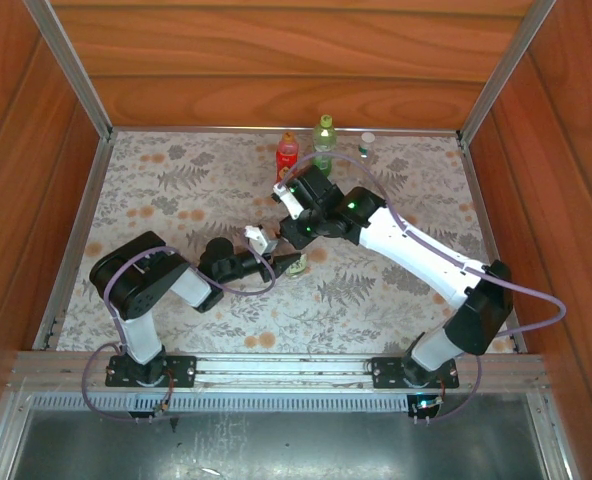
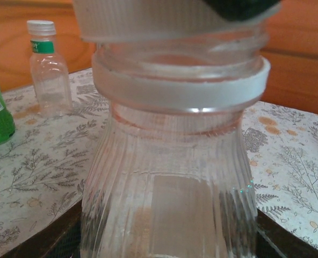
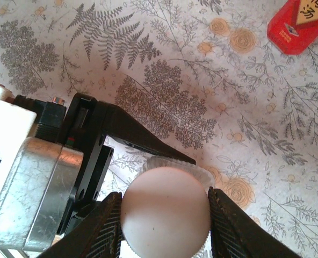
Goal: Screw on the bottle caps
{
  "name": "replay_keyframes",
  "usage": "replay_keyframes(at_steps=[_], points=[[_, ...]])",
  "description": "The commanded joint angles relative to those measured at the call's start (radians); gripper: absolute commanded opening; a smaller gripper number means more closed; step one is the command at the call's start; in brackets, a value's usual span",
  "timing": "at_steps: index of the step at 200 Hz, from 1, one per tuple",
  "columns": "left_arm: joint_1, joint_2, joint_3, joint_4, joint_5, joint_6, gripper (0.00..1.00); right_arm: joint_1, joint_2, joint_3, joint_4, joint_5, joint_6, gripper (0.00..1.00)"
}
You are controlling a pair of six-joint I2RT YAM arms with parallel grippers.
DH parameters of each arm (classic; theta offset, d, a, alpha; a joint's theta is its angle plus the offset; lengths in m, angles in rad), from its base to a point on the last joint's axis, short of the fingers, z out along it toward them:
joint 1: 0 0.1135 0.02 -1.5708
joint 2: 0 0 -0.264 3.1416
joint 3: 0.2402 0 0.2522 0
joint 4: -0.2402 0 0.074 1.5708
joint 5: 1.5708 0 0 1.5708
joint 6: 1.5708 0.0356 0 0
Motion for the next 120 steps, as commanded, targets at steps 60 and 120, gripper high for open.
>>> replay_keyframes(at_steps=[60,120], points=[[0.009,0.016,0.04,-0.027,0.022,-0.049,0.56,0.028,-0.027,-0.09,0.027,0.0,-0.03,0.44],[0.009,-0.003,0.043,-0.077,0.023,-0.026,0.56,0.025,-0.054,-0.121,0.075,0.059,-0.018,0.44]])
